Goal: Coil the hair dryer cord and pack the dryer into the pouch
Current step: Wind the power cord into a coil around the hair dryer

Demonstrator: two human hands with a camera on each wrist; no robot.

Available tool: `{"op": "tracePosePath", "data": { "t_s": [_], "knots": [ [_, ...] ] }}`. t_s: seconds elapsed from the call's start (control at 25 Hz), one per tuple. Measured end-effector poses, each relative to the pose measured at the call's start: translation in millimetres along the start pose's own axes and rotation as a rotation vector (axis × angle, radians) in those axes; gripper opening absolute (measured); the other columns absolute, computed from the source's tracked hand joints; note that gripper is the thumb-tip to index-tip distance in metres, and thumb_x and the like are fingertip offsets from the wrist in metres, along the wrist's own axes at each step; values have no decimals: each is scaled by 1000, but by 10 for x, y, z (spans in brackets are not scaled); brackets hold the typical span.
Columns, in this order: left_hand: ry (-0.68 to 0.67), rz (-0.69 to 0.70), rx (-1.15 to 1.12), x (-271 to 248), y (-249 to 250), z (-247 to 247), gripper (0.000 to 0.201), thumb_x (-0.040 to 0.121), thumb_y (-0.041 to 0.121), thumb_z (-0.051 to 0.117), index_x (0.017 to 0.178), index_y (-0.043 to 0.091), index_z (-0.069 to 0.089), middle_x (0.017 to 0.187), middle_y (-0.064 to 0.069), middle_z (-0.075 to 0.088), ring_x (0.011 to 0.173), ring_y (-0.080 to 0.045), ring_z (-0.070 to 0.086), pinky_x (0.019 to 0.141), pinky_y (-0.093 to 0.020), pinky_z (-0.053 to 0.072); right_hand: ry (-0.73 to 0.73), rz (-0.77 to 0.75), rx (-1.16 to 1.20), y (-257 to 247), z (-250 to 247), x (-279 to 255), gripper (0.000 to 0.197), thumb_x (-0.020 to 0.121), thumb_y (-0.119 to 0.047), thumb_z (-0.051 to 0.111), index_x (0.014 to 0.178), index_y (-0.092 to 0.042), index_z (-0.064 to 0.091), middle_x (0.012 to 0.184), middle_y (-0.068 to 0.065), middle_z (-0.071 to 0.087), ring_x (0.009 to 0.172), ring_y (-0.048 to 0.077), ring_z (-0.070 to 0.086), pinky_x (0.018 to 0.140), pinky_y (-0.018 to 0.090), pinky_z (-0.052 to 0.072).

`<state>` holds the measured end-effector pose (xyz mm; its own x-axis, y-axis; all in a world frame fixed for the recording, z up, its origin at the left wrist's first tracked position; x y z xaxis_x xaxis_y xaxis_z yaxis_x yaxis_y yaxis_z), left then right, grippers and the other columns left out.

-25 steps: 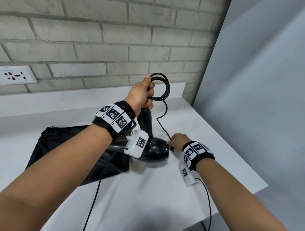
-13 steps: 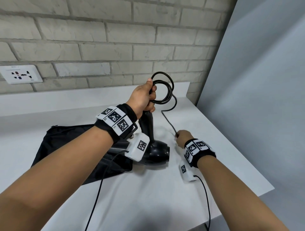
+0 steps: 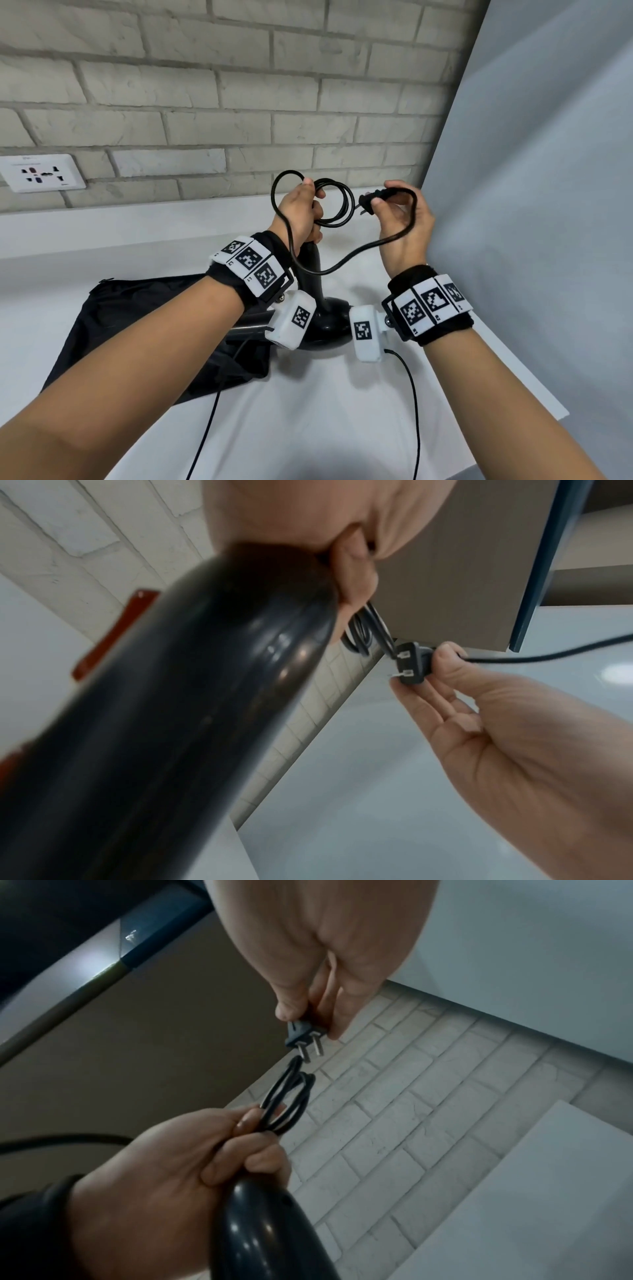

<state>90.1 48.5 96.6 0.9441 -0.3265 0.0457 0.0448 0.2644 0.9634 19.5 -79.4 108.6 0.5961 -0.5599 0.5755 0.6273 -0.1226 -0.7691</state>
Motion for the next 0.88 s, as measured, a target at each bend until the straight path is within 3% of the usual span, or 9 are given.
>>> {"op": "tracePosePath", "data": {
  "t_s": [0.12, 0.28, 0.44, 0.56, 0.6, 0.68, 0.72, 0.8, 0.88],
  "knots": [
    [22, 47, 25, 14, 50, 4, 38, 101, 34, 23, 75, 14, 43, 33, 13, 28, 24, -4, 15, 37, -9, 19, -28, -35, -17, -65, 27, -4, 33, 76, 14, 59, 84, -17, 54, 74, 4, 55, 63, 0, 62, 68, 13, 51],
    [21, 113, 56, -22, 66, 73, 37, 101, 33, 28, 77, 14, 50, 35, 13, 32, 25, -3, 20, 36, -10, 20, -120, -47, -217, -12, 163, -2, 27, 69, 2, 69, 79, -21, 57, 76, -10, 61, 72, -4, 59, 76, 14, 46],
    [-9, 124, 81, -56, 75, 91, 34, 101, 31, 29, 79, 17, 52, 39, 11, 34, 25, -3, 21, 34, -9, 21, -137, -99, -377, 89, 160, 15, 15, 69, -4, 70, 77, -7, 58, 76, -5, 55, 73, -10, 54, 71, 2, 38],
    [-61, 89, 78, -121, 66, 151, 34, 101, 29, 30, 75, 17, 48, 53, 0, 34, 25, -3, 23, 34, -11, 20, -125, -175, -472, 122, 202, 8, 19, 67, 0, 69, 80, -3, 57, 82, -6, 43, 74, -2, 50, 71, 1, 38],
    [-83, 72, 80, -138, 66, 163, 34, 101, 29, 30, 76, 15, 48, 53, 0, 35, 25, -3, 23, 34, -11, 20, -116, -172, -462, 135, 212, 8, 25, 67, 2, 67, 88, -7, 55, 87, -3, 43, 78, 7, 52, 73, 2, 39],
    [-135, 45, 94, -148, 75, 172, 32, 101, 31, 30, 86, 11, 49, 46, 6, 38, 25, -4, 23, 35, -12, 23, -196, -94, -351, 194, 234, 23, 46, 71, 8, 57, 106, -21, 43, 97, 2, 49, 91, 18, 56, 80, 12, 44],
    [-156, 38, 107, -144, 75, 164, 31, 101, 33, 30, 89, 12, 50, 42, 10, 39, 25, -4, 23, 36, -12, 25, -276, -17, -268, 232, 255, 31, 52, 74, 10, 50, 109, -26, 38, 98, 1, 52, 94, 16, 58, 82, 16, 45],
    [-176, 32, 128, -137, 67, 137, 32, 100, 34, 31, 88, 14, 52, 40, 11, 38, 26, -5, 24, 36, -14, 27, -417, 126, -151, 273, 280, 25, 48, 77, 11, 43, 103, -29, 41, 89, -1, 57, 81, 1, 58, 78, 15, 46],
    [-183, 34, 128, -133, 49, 125, 36, 100, 35, 32, 83, 18, 58, 41, 10, 37, 26, -6, 23, 37, -16, 25, -480, 203, -156, 294, 246, 10, 37, 79, 3, 47, 95, -30, 42, 77, -3, 53, 66, -4, 52, 71, 14, 44]
  ]
}}
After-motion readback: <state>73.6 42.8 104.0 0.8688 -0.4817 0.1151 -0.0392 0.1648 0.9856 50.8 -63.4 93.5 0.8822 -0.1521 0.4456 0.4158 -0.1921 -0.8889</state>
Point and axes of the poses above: each hand's wrist, its own x-axis towards the middle knuckle, its own z-axis out of the palm, y = z × x, the point moved 4 cm from there along x, towards the middle knuckle
